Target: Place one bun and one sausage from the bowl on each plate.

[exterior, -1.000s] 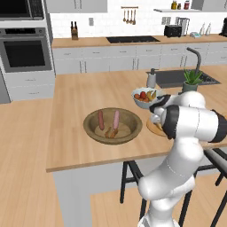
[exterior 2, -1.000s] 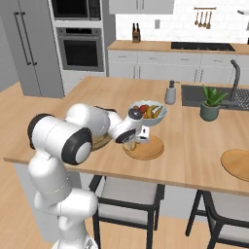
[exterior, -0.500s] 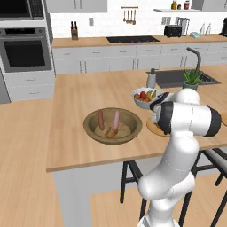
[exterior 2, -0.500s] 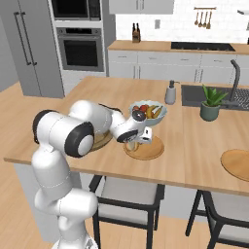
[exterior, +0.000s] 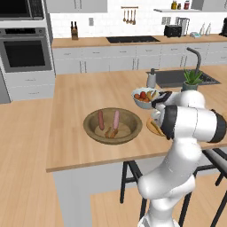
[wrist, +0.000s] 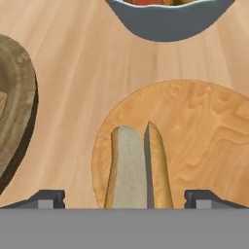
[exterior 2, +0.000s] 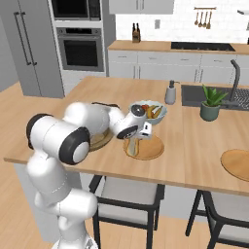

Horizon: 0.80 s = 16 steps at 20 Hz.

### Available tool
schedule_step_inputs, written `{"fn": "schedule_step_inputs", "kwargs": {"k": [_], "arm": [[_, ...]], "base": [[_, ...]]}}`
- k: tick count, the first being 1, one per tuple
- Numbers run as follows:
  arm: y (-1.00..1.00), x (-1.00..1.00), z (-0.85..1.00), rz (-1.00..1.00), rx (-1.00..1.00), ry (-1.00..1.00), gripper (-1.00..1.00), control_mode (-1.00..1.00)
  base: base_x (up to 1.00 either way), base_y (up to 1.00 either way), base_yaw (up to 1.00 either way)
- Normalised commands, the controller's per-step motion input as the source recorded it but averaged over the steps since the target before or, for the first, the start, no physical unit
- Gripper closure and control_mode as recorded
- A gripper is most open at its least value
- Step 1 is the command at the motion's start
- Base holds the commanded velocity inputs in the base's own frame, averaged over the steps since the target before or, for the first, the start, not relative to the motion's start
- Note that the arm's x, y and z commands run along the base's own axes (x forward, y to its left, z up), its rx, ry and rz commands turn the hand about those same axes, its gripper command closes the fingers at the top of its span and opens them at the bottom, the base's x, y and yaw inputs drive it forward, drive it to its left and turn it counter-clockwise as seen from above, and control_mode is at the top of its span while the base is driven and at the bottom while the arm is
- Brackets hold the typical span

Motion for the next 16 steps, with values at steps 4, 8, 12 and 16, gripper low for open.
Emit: {"fn": "schedule_step_inputs", "kwargs": {"k": [4, 8, 12, 16], "arm": [[0.64, -0.34, 0.74, -0.05, -0.02, 0.00, -1.00, -1.00], [0.96, -0.05, 0.36, -0.05, 0.00, -0.02, -1.00, -1.00], [1.00, 0.01, 0.28, -0.02, 0.00, 0.00, -1.00, -1.00], [1.00, 0.32, 0.11, -0.03, -0.02, 0.01, -1.00, -1.00]], "base": [[0.00, 0.00, 0.00], [0.00, 0.00, 0.00], [0.00, 0.00, 0.00], [0.00, 0.00, 0.00]]}}
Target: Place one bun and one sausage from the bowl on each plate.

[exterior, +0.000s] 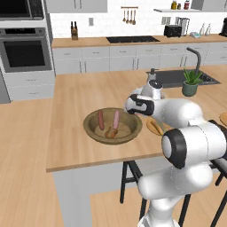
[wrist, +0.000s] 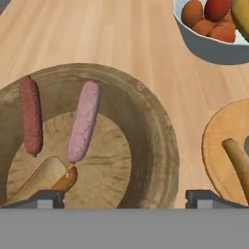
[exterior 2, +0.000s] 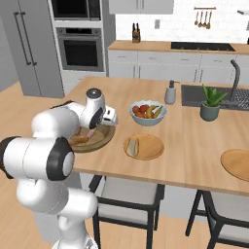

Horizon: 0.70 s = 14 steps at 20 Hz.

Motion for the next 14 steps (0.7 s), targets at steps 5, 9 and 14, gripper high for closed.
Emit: {"fn": "schedule_step_inputs", "kwargs": {"k": [5, 9, 14], "arm": [[1.00, 0.56, 0.00, -0.03, -0.04, 0.07, -1.00, -1.00], [0.96, 0.44, 0.00, -0.04, -0.07, 0.08, -1.00, -1.00], [0.03, 0.26, -0.12, -0.03, 0.00, 0.07, -1.00, -1.00]], "base": [[0.00, 0.00, 0.00], [0.00, 0.00, 0.00], [0.00, 0.00, 0.00]]}}
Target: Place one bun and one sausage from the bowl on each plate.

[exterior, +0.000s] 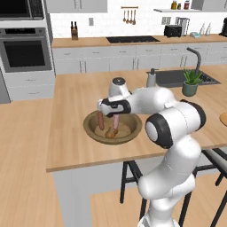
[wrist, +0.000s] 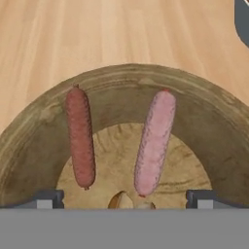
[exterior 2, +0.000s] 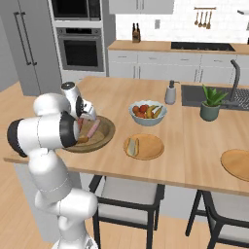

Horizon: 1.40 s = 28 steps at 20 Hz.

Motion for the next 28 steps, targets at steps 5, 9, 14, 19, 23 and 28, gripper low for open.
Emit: {"fn": "schedule_step_inputs", "kwargs": {"k": [5, 9, 14, 19, 23, 28], "arm": [[-0.53, 0.03, -0.39, -0.05, 0.00, 0.01, -1.00, -1.00], [-0.08, 0.23, -0.52, -0.05, 0.00, 0.00, -1.00, -1.00], [0.00, 0.24, -0.26, -0.02, 0.00, 0.00, -1.00, -1.00], [0.00, 0.15, -0.33, 0.00, 0.00, 0.00, -1.00, -1.00], [0.00, 0.19, -0.44, 0.00, -0.01, 0.00, -1.00, -1.00], [0.00, 0.14, -0.27, 0.00, 0.00, 0.00, -1.00, -1.00]], "base": [[0.00, 0.00, 0.00], [0.00, 0.00, 0.00], [0.00, 0.00, 0.00], [0.00, 0.00, 0.00], [0.00, 0.00, 0.00], [0.00, 0.00, 0.00]]}}
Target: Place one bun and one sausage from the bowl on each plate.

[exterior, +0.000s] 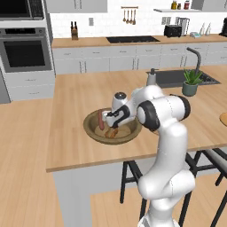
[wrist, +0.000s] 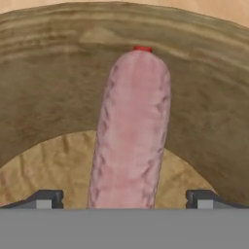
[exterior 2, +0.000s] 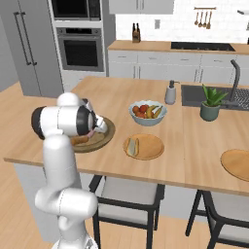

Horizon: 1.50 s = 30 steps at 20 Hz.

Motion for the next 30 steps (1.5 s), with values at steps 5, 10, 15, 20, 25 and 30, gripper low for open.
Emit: {"fn": "schedule_step_inputs", "kwargs": {"k": [5, 10, 15, 20, 25, 30], "arm": [[0.00, 0.08, -0.05, 0.00, 0.00, 0.00, 1.00, -1.00], [0.00, -0.01, 0.06, 0.00, 0.00, -0.01, 1.00, -1.00], [-0.01, -0.13, 0.80, 0.00, 0.00, 0.00, 1.00, -1.00], [-0.42, -0.40, 1.00, 0.00, 0.00, 0.00, 1.00, -1.00], [-0.97, -0.50, 0.63, 0.07, 0.00, 0.00, 1.00, -1.00], [-1.00, -0.42, 0.18, 0.07, 0.00, 0.08, 1.00, -1.00]], "base": [[0.00, 0.00, 0.00], [0.00, 0.00, 0.00], [0.00, 0.00, 0.00], [0.00, 0.00, 0.00], [0.00, 0.00, 0.00], [0.00, 0.00, 0.00]]}}
